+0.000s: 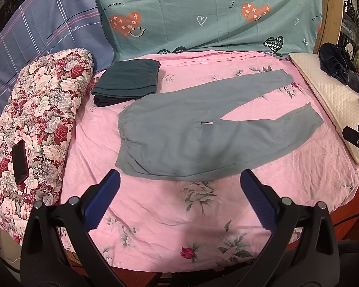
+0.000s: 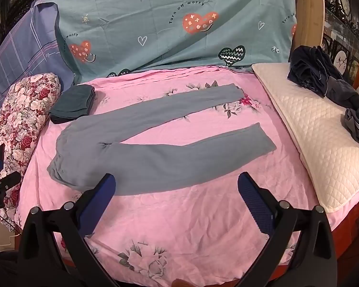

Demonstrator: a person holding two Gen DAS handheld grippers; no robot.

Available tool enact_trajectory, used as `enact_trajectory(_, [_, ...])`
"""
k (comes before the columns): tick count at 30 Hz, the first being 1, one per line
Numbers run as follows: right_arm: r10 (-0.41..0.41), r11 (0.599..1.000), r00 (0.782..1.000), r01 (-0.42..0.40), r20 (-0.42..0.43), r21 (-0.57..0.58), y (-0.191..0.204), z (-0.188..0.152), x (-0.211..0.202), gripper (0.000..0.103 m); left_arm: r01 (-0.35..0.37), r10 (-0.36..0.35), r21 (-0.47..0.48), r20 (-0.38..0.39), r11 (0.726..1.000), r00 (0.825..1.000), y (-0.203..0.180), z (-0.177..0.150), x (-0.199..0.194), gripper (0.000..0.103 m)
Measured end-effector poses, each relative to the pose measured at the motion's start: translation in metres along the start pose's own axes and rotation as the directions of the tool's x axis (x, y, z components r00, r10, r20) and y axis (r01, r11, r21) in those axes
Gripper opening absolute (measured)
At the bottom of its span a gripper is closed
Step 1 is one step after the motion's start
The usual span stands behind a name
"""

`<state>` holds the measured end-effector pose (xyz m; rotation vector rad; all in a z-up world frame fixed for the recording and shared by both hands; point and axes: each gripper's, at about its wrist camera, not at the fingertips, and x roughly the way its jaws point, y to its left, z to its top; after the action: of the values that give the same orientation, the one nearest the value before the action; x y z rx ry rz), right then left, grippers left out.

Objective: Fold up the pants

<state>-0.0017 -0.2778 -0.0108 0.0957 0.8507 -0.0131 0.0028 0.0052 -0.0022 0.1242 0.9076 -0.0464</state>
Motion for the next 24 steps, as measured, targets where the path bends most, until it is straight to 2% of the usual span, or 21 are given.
enact_trajectory(24, [0.001,1.000,1.000,-0.001,-0.001,0.001,0.0013,-0.0013,0.0016,0.102,-0.001,0.001,0.000,-0.006,1.000,1.000,-0.0007,-0.0015,0.0044,0.101])
